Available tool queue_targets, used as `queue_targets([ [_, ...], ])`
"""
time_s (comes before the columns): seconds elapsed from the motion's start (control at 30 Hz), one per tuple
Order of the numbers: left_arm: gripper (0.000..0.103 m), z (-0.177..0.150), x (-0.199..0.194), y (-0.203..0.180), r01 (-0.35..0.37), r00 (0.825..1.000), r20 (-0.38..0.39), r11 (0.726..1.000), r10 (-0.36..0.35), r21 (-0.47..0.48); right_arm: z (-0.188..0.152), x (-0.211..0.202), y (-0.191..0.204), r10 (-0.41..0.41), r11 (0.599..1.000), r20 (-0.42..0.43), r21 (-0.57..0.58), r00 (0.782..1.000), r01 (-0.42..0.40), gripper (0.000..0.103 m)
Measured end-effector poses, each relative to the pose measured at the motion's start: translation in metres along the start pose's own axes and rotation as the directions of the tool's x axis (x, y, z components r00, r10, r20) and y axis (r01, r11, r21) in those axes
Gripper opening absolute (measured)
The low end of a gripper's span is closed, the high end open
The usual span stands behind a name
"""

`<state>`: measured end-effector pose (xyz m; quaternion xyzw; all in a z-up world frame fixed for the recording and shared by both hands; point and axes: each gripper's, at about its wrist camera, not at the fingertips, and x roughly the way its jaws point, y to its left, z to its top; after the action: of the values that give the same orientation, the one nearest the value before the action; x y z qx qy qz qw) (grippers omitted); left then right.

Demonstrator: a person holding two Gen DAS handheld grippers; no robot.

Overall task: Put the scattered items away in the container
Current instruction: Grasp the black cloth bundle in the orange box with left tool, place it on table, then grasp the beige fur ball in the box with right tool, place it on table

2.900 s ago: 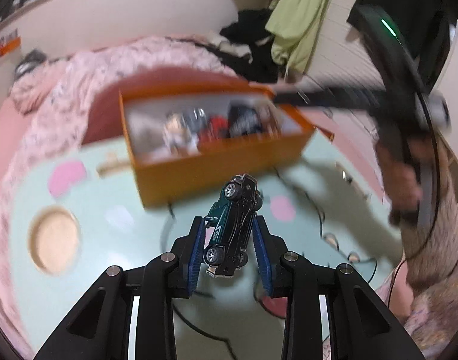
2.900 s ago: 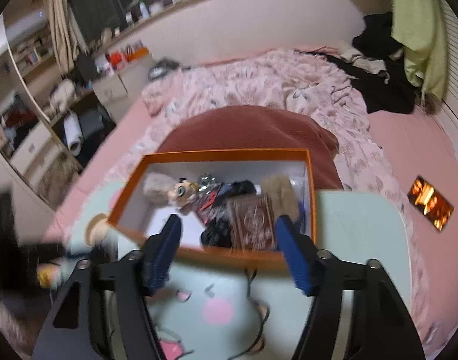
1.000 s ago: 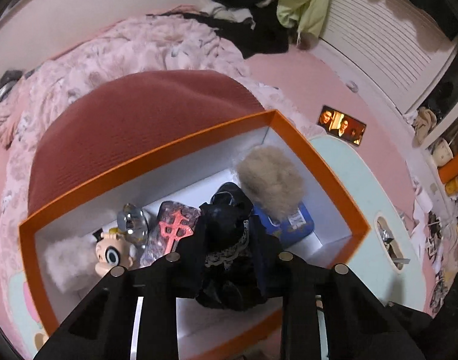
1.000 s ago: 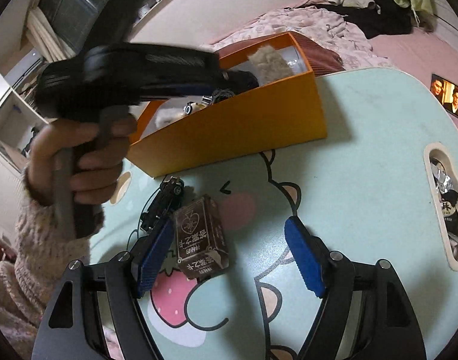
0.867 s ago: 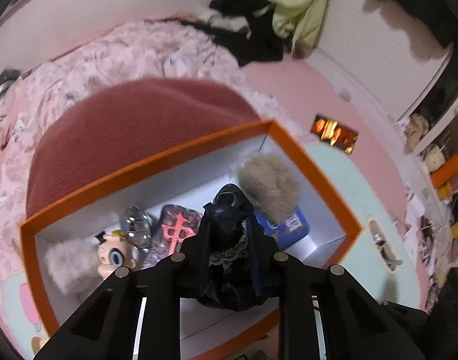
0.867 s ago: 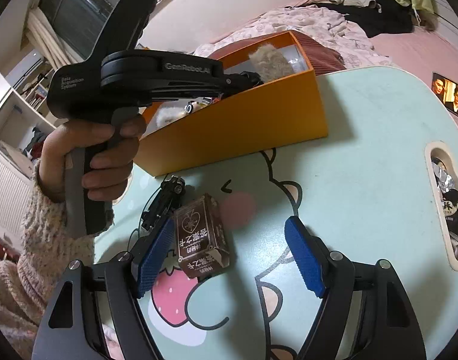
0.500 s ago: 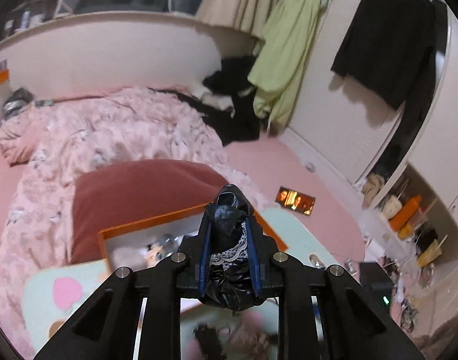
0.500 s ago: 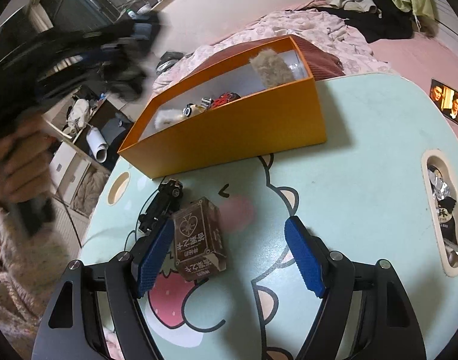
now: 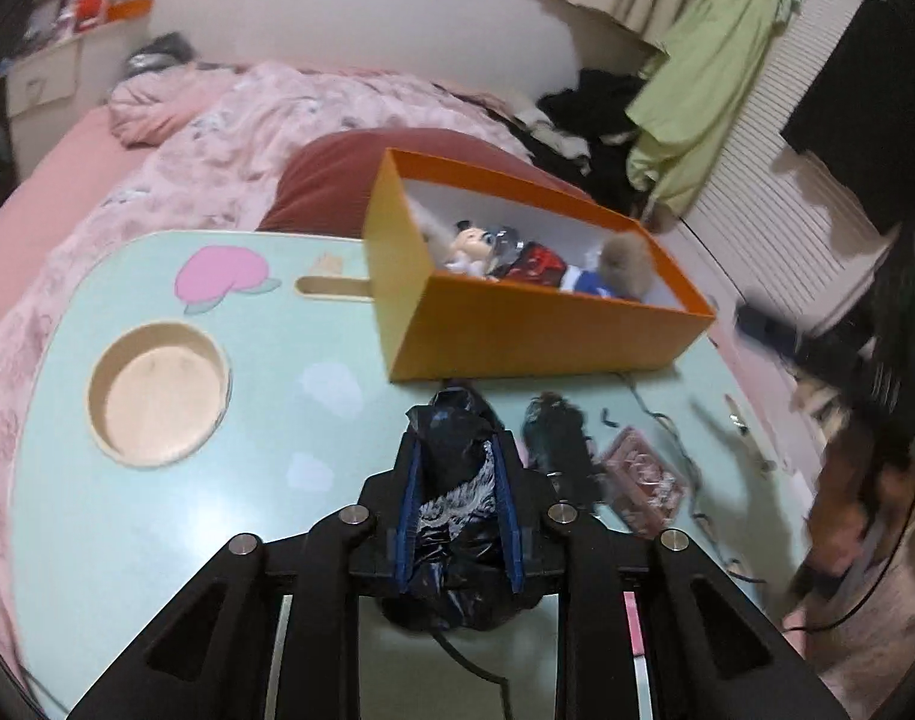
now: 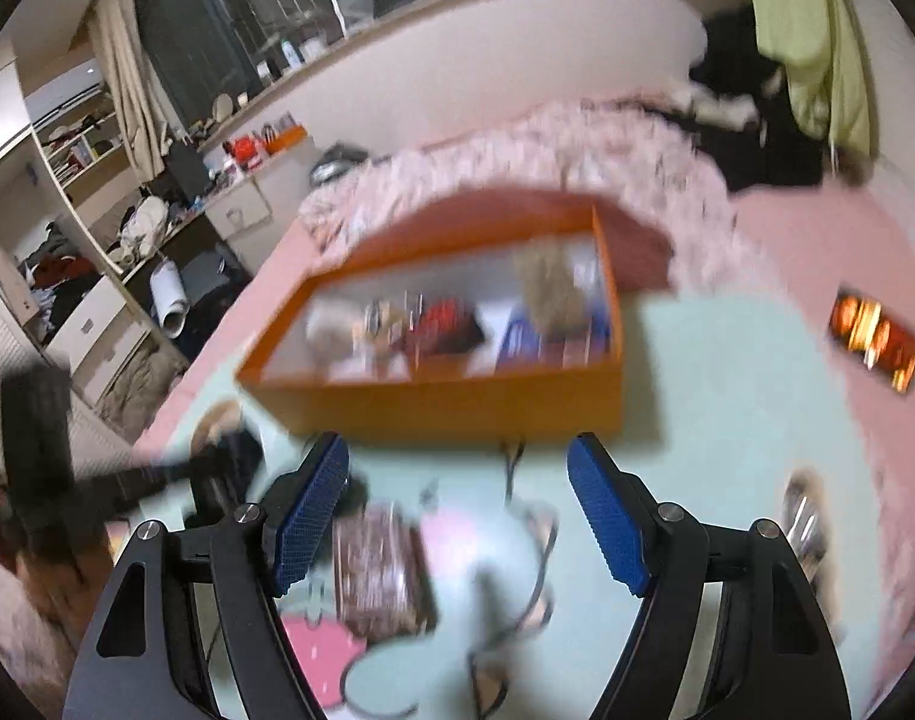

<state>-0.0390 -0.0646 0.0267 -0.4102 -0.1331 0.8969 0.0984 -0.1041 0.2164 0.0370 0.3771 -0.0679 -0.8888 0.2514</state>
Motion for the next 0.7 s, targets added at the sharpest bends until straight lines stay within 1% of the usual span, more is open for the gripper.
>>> queue_targets([
  [0.03, 0.042, -0.004, 0.005, 0.0, -0.002, 1.0, -0.014, 1.0, 0.002, -0.003, 0.011, 0.003, 0.001, -0.023, 1.0, 0.01, -0.014, 1.0, 0.023, 0.076],
  [0.07, 0.054, -0.008, 0.01, -0.002, 0.002, 1.0, -0.025, 1.0, -0.002, -0.003, 0.023, 0.007, 0.001, -0.052, 0.998, 0.017, -0.028, 0.999, 0.052, 0.075],
  [0.1, 0.056, -0.01, 0.011, -0.005, -0.001, 1.0, -0.019, 1.0, 0.001, 0.006, 0.034, 0.014, 0.003, -0.084, 0.995, 0.019, -0.044, 0.996, 0.085, 0.072],
  [0.13, 0.064, -0.011, 0.012, -0.009, -0.009, 1.0, -0.018, 1.0, 0.01, 0.021, 0.044, 0.021, 0.004, -0.119, 0.991, 0.014, -0.06, 0.993, 0.12, 0.068],
  [0.17, 0.069, -0.01, 0.013, -0.011, -0.011, 1.0, -0.024, 0.999, 0.011, 0.035, 0.052, 0.031, 0.004, -0.152, 0.985, 0.0, -0.077, 0.988, 0.152, 0.066],
  [0.2, 0.072, -0.01, 0.013, -0.012, -0.008, 1.0, -0.026, 0.999, 0.009, 0.041, 0.059, 0.043, 0.004, -0.187, 0.978, -0.021, -0.095, 0.982, 0.184, 0.059],
  [0.23, 0.076, -0.01, 0.014, -0.012, -0.006, 1.0, -0.028, 0.999, 0.007, 0.044, 0.064, 0.055, 0.005, -0.215, 0.972, -0.044, -0.111, 0.976, 0.209, 0.054],
  [0.3, 0.077, -0.009, 0.014, -0.01, 0.001, 1.0, -0.027, 0.999, 0.0, 0.042, 0.069, 0.077, 0.005, -0.256, 0.959, -0.081, -0.142, 0.963, 0.243, 0.05],
  [0.37, 0.082, -0.009, 0.014, -0.008, 0.007, 1.0, -0.027, 0.999, -0.006, 0.037, 0.069, 0.091, 0.007, -0.296, 0.945, -0.095, -0.171, 0.95, 0.278, 0.05],
  [0.43, 0.083, -0.009, 0.014, -0.008, 0.012, 1.0, -0.026, 0.999, -0.011, 0.033, 0.066, 0.106, 0.005, -0.338, 0.93, -0.122, -0.197, 0.933, 0.311, 0.05],
  [0.47, 0.083, -0.009, 0.014, -0.008, 0.013, 1.0, -0.025, 0.999, -0.012, 0.031, 0.064, 0.111, 0.005, -0.348, 0.926, -0.138, -0.207, 0.927, 0.317, 0.047],
  [0.53, 0.084, -0.009, 0.014, -0.009, 0.015, 1.0, -0.025, 0.999, -0.014, 0.029, 0.06, 0.12, 0.005, -0.363, 0.919, -0.178, -0.231, 0.915, 0.32, 0.026],
  [0.57, 0.084, -0.009, 0.014, -0.008, 0.015, 1.0, -0.026, 0.999, -0.014, 0.03, 0.058, 0.122, 0.003, -0.369, 0.917, -0.19, -0.236, 0.91, 0.322, 0.024],
  [0.63, 0.084, -0.008, 0.014, -0.008, 0.016, 1.0, -0.025, 0.999, -0.015, 0.029, 0.055, 0.118, 0.002, -0.362, 0.92, -0.18, -0.229, 0.915, 0.319, 0.024],
  [0.7, 0.084, -0.009, 0.013, -0.007, 0.02, 1.0, -0.024, 0.999, -0.019, 0.026, 0.057, 0.111, -0.002, -0.312, 0.942, -0.177, -0.185, 0.934, 0.28, 0.023],
])
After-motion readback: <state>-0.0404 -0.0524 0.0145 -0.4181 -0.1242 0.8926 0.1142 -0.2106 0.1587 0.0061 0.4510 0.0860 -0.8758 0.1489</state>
